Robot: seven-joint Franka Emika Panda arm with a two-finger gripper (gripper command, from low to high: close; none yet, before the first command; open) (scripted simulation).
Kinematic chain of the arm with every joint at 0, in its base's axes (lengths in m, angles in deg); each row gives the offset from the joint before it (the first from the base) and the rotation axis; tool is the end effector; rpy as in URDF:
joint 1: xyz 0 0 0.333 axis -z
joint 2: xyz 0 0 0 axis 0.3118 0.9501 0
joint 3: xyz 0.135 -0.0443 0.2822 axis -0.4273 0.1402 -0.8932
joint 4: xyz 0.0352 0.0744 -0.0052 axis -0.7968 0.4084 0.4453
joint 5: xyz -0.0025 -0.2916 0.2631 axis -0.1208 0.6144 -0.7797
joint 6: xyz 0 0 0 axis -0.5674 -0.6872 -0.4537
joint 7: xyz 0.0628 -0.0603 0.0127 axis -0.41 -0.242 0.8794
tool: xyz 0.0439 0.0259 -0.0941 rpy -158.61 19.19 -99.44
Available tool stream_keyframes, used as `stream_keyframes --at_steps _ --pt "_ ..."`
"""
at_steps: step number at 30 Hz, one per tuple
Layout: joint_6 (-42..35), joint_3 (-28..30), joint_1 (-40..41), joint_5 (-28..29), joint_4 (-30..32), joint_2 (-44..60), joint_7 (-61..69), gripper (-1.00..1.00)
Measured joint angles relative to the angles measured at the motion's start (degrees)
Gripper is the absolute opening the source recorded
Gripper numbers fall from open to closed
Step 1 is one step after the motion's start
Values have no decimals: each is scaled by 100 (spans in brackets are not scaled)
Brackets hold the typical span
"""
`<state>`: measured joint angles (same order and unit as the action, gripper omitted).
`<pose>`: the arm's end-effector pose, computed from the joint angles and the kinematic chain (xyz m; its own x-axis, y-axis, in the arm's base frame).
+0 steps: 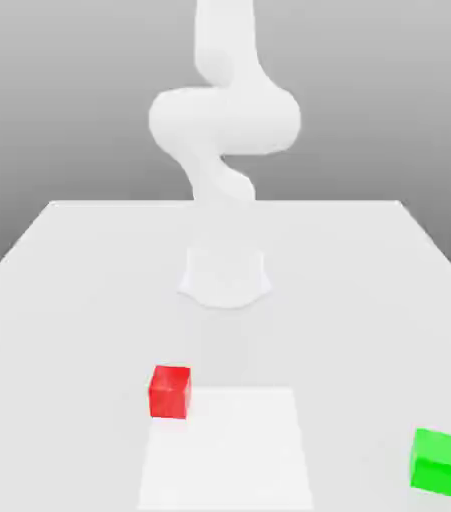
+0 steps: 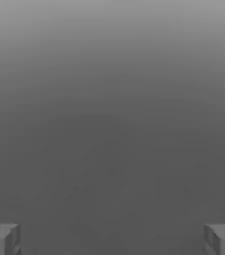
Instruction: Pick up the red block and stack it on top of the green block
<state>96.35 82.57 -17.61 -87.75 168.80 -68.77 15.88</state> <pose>0.3744 -0.0089 0.6610 0.5146 -0.7204 0.4649 -0.5466 -0.6934 -0.4695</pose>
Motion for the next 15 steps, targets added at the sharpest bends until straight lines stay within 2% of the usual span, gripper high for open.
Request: stream_keyframes --at_steps 15 --pt "2117 555 425 207 2544 2901 414 0"
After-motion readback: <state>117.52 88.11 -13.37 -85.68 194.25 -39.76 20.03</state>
